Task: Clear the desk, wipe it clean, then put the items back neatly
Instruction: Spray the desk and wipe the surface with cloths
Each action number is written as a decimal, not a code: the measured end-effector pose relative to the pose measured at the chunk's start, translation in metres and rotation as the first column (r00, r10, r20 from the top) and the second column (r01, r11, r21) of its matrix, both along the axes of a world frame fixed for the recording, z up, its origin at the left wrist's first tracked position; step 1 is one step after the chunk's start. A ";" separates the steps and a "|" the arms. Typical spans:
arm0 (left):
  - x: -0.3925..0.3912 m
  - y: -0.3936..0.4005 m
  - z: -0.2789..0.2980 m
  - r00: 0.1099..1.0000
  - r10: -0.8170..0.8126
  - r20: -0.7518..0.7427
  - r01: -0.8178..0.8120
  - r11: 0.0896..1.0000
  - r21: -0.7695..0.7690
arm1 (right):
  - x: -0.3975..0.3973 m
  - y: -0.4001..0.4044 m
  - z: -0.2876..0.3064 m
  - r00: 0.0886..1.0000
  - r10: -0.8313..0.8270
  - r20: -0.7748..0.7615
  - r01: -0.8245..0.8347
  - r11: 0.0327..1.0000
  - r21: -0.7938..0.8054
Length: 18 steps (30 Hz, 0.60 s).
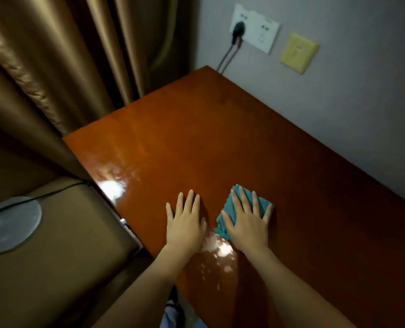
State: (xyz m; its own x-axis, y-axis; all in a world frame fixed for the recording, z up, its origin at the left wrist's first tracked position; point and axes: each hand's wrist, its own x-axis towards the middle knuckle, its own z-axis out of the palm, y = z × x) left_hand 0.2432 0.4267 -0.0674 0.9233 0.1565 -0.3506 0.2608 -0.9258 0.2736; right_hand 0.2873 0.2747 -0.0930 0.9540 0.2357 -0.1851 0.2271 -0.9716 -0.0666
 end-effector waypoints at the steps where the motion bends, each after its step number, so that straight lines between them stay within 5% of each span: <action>1: -0.009 -0.021 -0.001 1.000 -0.020 0.002 0.020 1.000 0.004 | -0.014 -0.024 0.000 1.000 -0.026 -0.012 0.026 1.000 -0.013; 18: -0.126 -0.336 -0.005 0.893 -0.451 -0.005 0.451 0.892 0.029 | -0.199 -0.360 -0.002 0.869 -0.494 -0.034 0.495 0.869 0.010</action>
